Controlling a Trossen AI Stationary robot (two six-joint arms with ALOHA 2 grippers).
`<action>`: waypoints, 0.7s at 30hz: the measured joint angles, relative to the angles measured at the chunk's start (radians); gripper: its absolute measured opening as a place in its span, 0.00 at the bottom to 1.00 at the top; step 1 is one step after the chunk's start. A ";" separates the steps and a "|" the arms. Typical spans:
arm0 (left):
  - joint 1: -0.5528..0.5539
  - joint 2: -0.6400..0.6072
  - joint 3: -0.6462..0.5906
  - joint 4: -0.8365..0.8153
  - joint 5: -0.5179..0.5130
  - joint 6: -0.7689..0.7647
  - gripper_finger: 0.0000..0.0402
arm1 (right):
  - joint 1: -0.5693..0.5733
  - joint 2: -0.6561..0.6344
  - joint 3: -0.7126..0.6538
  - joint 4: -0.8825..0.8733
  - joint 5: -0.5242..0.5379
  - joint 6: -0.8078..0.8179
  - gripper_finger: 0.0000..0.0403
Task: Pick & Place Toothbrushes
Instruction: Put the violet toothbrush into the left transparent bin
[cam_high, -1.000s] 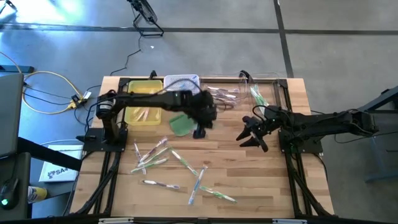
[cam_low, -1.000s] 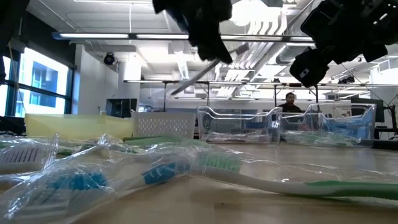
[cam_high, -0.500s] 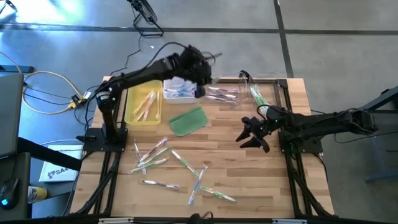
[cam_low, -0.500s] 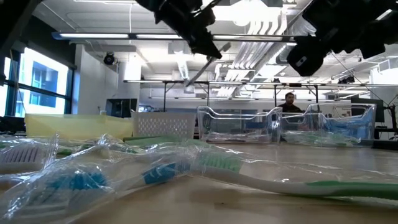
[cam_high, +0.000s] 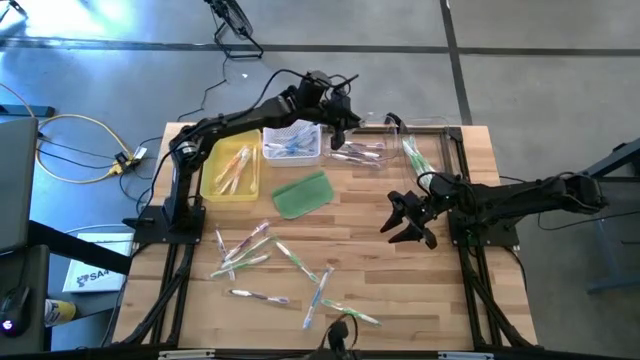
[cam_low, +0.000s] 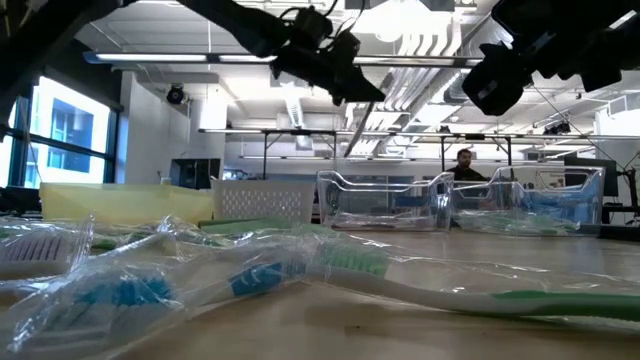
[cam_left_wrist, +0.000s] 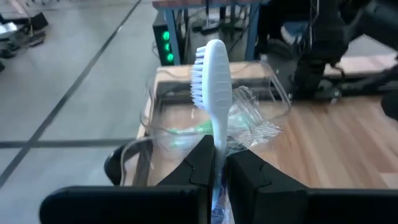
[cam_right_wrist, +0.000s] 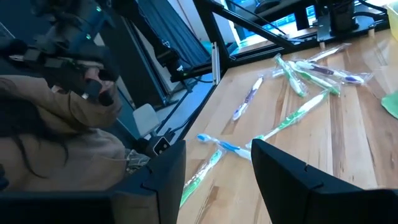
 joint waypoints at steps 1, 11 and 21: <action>0.005 0.010 0.000 0.021 0.013 -0.010 0.05 | 0.000 0.000 0.000 0.000 0.000 0.000 0.44; 0.033 0.054 0.000 0.077 0.064 -0.072 0.05 | 0.000 0.000 0.000 -0.007 0.000 -0.005 0.44; 0.017 0.073 0.003 0.007 -0.035 -0.030 0.04 | 0.000 0.000 0.000 -0.011 0.004 -0.007 0.44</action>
